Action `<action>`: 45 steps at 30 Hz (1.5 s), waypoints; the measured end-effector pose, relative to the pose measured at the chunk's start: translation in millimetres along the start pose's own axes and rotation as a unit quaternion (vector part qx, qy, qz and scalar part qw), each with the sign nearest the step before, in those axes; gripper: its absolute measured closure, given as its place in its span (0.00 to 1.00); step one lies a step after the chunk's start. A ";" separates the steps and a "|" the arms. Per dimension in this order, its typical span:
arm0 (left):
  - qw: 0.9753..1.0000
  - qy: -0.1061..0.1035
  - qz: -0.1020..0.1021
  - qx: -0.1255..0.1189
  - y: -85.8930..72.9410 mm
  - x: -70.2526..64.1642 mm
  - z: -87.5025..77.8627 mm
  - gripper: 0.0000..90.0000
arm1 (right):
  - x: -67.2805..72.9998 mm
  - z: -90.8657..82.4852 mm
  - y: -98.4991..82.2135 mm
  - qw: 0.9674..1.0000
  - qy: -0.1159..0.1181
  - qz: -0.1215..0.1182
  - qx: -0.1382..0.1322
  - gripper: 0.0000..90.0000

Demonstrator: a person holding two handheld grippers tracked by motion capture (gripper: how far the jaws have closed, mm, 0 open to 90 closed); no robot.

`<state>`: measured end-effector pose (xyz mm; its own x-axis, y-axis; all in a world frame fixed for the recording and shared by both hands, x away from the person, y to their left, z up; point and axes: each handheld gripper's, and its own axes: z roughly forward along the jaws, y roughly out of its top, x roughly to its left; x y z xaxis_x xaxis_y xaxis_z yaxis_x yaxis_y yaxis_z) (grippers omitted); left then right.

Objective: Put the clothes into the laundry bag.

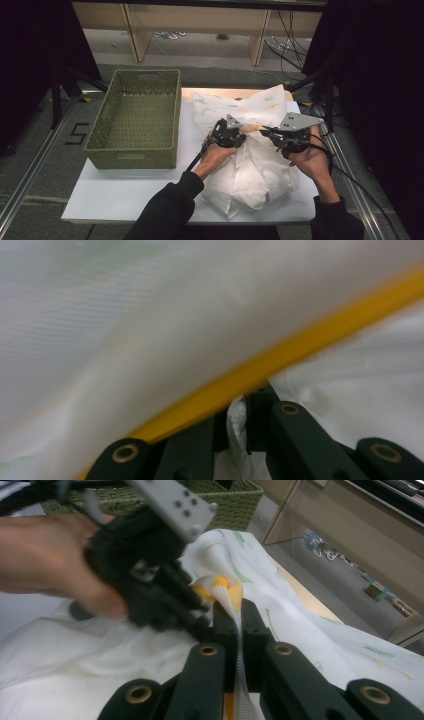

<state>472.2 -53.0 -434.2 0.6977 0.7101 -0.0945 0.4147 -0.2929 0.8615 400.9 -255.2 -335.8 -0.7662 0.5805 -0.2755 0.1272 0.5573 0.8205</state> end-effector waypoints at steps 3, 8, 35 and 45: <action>0.999 -0.006 -0.033 0.025 -5.7 12.0 2.8 0.79 | -1.6 1.6 -2.7 1.000 -0.004 0.000 0.005 1.00; 0.998 -0.029 -0.014 0.059 -8.7 6.9 -22.4 0.43 | -6.1 7.8 -9.3 1.000 -0.002 0.011 0.013 1.00; 0.998 -0.056 0.020 0.030 -2.1 -18.1 -16.7 0.90 | -2.4 6.4 -4.2 1.000 0.004 0.001 0.005 1.00; 0.997 -0.035 -0.051 0.054 -10.2 12.1 -1.1 0.64 | -6.1 6.0 -9.6 1.000 0.005 0.007 0.015 1.00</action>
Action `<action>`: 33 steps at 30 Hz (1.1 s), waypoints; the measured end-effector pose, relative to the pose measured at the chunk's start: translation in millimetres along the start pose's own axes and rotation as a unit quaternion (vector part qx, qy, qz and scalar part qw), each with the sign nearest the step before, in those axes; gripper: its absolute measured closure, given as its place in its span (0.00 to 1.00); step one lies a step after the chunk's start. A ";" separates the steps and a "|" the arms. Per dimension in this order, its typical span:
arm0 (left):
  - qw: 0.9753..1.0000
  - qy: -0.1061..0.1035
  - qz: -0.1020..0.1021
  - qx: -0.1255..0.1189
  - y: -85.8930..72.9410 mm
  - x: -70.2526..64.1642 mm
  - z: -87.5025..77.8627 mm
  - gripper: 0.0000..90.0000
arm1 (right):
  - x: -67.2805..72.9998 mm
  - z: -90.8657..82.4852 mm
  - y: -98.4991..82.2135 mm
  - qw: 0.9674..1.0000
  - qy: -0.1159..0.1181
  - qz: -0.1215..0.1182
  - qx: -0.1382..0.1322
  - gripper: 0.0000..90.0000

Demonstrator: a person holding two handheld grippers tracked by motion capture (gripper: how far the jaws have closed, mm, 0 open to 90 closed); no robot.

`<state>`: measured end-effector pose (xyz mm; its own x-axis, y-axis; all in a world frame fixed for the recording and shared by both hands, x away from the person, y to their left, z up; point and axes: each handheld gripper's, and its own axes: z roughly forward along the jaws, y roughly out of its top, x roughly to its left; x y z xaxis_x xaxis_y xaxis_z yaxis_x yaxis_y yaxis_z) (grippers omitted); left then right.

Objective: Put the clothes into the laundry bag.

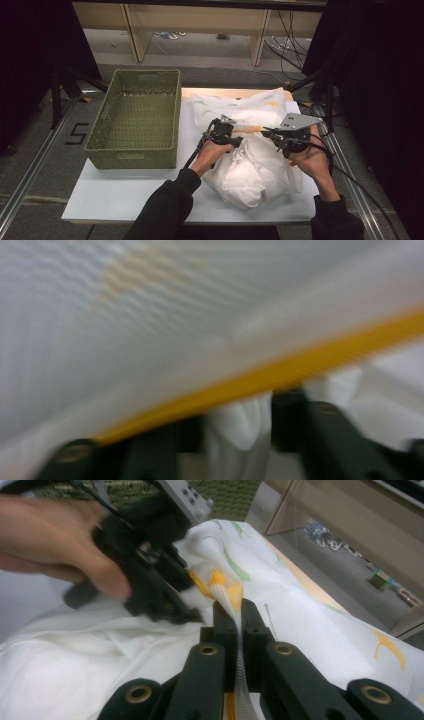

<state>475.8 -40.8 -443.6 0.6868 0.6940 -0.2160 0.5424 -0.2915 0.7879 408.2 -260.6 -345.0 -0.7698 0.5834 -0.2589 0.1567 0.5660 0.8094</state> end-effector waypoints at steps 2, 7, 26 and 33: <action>1.000 0.006 0.013 0.014 -3.6 -5.6 -17.4 0.43 | -0.7 2.2 -1.4 1.000 0.003 0.001 0.002 1.00; 0.996 -0.018 0.070 0.057 -21.2 -23.4 -65.8 0.27 | 0.1 2.5 -0.9 1.000 0.002 0.002 0.005 1.00; 0.992 -0.054 0.115 0.006 -38.5 -51.2 -46.0 0.86 | 4.3 4.7 2.2 1.000 0.012 -0.007 -0.001 1.00; 0.993 -0.037 0.077 -0.082 14.6 -43.5 -60.1 0.89 | 6.4 -10.7 11.2 1.000 0.003 -0.008 -0.027 1.00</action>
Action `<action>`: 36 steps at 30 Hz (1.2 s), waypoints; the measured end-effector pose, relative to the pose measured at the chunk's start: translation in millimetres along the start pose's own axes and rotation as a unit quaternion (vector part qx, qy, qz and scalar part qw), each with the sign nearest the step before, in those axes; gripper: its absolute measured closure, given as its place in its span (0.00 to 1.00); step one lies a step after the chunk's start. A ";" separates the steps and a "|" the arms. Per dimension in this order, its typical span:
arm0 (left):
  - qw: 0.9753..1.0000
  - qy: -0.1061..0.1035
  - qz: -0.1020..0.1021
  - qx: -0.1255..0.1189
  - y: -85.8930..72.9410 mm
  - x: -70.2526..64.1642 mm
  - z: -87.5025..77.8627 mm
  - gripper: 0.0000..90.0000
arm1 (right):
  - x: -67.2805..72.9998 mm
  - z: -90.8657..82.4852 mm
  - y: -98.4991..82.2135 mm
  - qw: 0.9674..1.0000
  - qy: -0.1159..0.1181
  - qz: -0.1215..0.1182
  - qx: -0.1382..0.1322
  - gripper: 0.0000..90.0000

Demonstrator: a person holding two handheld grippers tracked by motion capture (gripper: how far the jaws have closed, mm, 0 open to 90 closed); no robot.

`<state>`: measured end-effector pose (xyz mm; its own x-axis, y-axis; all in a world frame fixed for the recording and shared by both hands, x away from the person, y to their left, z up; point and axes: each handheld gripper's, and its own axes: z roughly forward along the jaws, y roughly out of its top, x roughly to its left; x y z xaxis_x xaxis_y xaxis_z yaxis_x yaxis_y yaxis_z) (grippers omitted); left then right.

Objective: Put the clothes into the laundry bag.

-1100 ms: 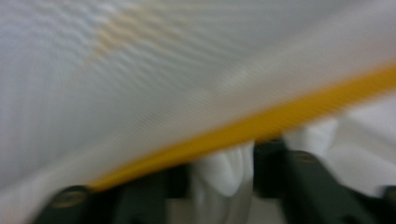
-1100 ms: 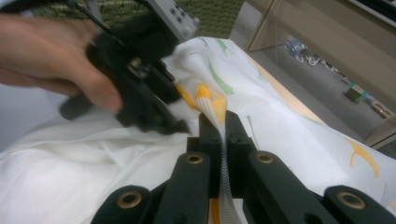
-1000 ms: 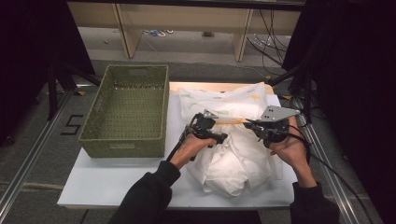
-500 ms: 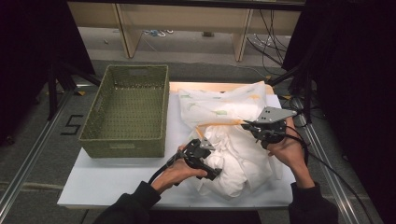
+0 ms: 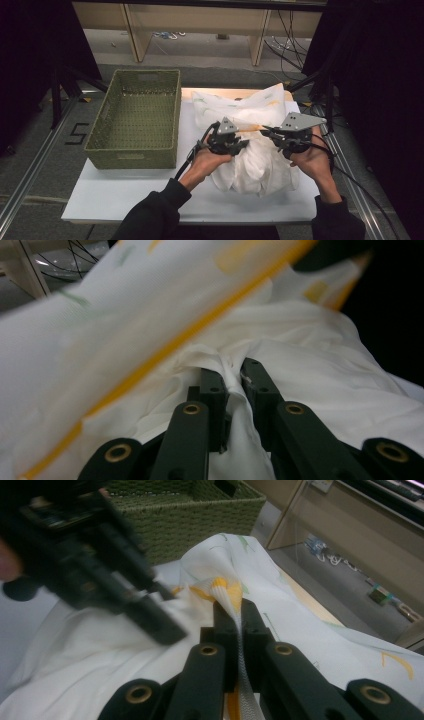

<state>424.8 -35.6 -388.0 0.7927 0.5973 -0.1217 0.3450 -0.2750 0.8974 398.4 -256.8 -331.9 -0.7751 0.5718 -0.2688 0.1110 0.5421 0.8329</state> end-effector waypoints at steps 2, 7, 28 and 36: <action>1.000 0.021 -0.015 0.000 0.8 10.4 12.8 0.89 | 0.2 -3.5 1.8 1.000 -0.002 0.001 -0.003 1.00; 0.996 0.050 -0.062 0.034 -30.2 37.7 54.6 0.85 | -5.3 -0.3 -5.0 1.000 -0.010 0.008 0.009 1.00; 0.990 -0.004 0.026 0.142 -65.2 -25.7 -54.9 0.18 | -10.3 7.2 -13.8 1.000 -0.003 0.018 0.025 1.00; 0.980 0.001 0.036 0.194 -101.2 -30.0 -12.5 0.11 | -7.9 10.0 -12.8 1.000 -0.001 0.015 0.028 1.00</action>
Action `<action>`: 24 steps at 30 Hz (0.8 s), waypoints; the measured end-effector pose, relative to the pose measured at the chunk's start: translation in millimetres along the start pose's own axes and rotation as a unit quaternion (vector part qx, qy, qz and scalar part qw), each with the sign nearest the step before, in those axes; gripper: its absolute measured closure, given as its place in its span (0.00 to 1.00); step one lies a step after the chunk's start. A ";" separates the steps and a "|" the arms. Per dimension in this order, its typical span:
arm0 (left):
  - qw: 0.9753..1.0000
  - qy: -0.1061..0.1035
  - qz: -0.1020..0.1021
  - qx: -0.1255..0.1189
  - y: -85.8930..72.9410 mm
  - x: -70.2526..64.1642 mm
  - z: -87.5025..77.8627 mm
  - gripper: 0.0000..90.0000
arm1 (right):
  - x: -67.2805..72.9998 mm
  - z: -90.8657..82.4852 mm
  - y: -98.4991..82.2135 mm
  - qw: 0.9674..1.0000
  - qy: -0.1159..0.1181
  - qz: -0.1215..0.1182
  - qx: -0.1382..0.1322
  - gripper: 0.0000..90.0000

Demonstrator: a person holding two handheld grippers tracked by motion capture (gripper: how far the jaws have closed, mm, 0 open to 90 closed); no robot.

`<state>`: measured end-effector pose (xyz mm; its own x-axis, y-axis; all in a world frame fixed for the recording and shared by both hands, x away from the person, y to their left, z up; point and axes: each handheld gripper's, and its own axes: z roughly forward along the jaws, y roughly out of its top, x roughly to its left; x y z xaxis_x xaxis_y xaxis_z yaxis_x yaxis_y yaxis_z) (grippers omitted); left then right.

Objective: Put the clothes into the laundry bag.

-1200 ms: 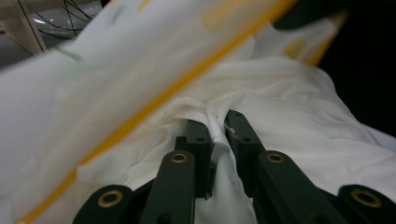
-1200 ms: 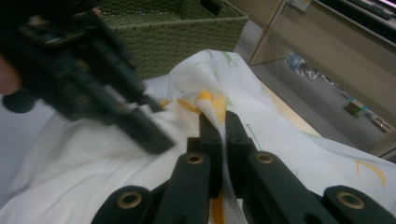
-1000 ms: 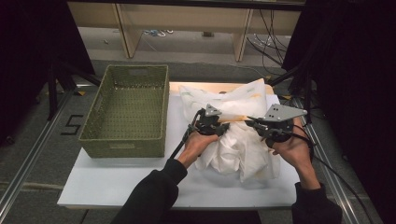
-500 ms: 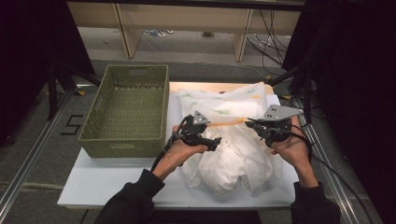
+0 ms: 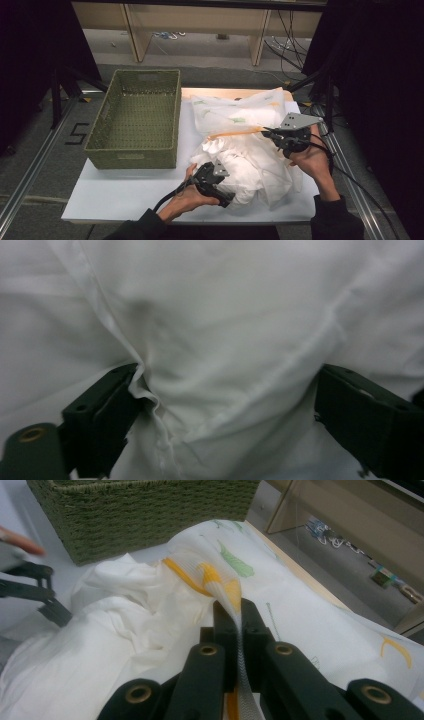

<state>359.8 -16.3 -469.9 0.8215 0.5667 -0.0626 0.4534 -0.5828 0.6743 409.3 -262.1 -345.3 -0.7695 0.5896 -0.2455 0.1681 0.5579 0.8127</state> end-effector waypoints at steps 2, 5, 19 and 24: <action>1.000 -0.006 -0.002 -0.006 8.6 3.9 9.6 0.31 | -0.5 1.5 -0.2 1.000 -0.005 -0.002 0.000 1.00; 0.999 -0.007 -0.009 -0.046 21.8 2.8 13.9 0.61 | -0.3 1.5 -1.5 1.000 0.000 0.000 0.003 1.00; 0.973 0.069 -0.098 -0.196 108.0 50.3 10.9 0.83 | 2.9 -15.8 9.1 1.000 0.003 0.003 -0.022 1.00; 0.969 0.118 -0.114 -0.183 97.0 68.8 48.6 0.80 | -1.9 -3.1 -1.8 1.000 0.001 0.004 0.006 1.00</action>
<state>477.1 -62.1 -444.5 0.5922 0.7996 -0.0998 0.4251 -0.2048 0.8817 408.5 -266.0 -344.7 -0.7691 0.5930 -0.2383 0.1810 0.5597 0.8087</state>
